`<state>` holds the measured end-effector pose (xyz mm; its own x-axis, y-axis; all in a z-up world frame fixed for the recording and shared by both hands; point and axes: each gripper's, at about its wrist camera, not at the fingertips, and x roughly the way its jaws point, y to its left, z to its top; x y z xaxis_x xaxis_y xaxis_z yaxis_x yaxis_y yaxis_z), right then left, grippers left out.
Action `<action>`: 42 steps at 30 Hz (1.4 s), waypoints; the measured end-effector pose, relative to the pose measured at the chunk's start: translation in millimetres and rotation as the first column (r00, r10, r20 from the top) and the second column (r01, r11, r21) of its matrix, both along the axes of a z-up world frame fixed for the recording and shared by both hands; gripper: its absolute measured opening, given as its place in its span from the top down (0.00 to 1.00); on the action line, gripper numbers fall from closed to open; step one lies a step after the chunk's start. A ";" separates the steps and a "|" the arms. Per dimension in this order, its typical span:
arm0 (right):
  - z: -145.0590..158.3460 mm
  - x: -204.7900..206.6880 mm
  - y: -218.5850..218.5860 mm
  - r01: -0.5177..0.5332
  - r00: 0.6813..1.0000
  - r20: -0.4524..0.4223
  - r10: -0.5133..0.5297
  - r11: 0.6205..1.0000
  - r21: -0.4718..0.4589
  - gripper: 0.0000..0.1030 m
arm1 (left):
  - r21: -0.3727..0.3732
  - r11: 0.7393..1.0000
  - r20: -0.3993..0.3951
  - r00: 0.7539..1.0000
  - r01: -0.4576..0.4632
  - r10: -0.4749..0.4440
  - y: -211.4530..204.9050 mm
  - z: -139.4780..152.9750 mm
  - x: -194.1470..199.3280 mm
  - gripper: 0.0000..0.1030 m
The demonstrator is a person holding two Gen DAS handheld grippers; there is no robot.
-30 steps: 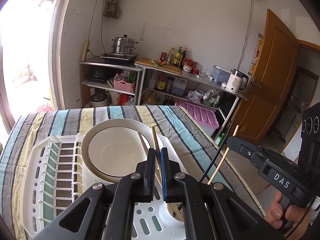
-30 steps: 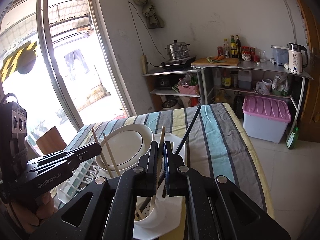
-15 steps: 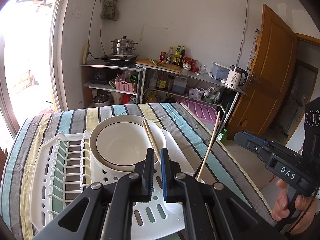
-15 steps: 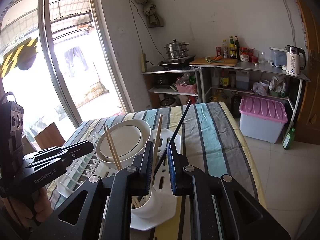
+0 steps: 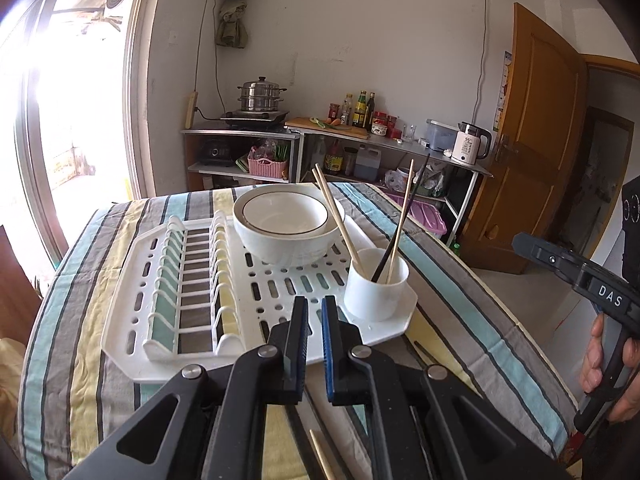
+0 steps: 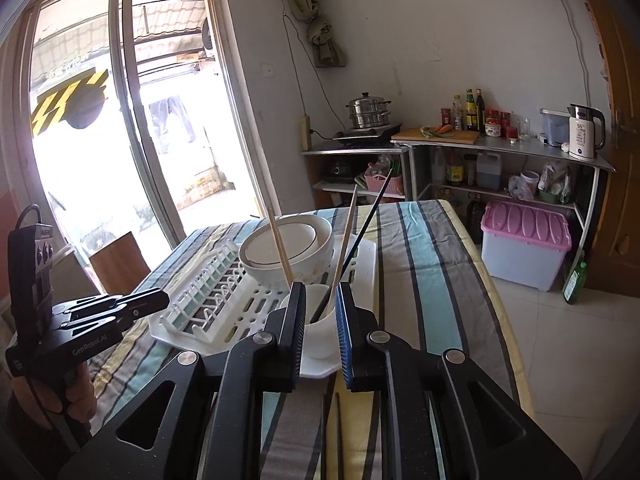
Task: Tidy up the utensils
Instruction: 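Move both open tools back toward the remaining chopsticks on the table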
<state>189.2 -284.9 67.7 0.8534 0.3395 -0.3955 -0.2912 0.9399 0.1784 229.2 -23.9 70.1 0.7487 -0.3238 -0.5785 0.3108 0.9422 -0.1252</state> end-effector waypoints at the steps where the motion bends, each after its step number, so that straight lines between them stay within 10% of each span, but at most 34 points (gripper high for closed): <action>1: -3.0 -7.6 0.6 -0.007 1.000 -0.002 0.007 1.000 0.003 0.84 | 0.000 1.000 -0.006 1.000 -0.003 0.003 3.9 -4.1 -9.7 0.94; 19: -57.0 -94.0 4.9 -0.045 0.995 -0.085 0.043 0.999 -0.020 0.84 | -0.019 0.999 -0.099 0.994 -0.042 0.039 29.2 -54.0 -114.2 0.94; 42: -86.6 -52.3 9.9 -0.073 0.980 -0.189 0.060 0.995 -0.060 0.84 | 0.044 0.998 -0.196 0.979 -0.044 0.052 17.6 -81.1 -60.9 0.92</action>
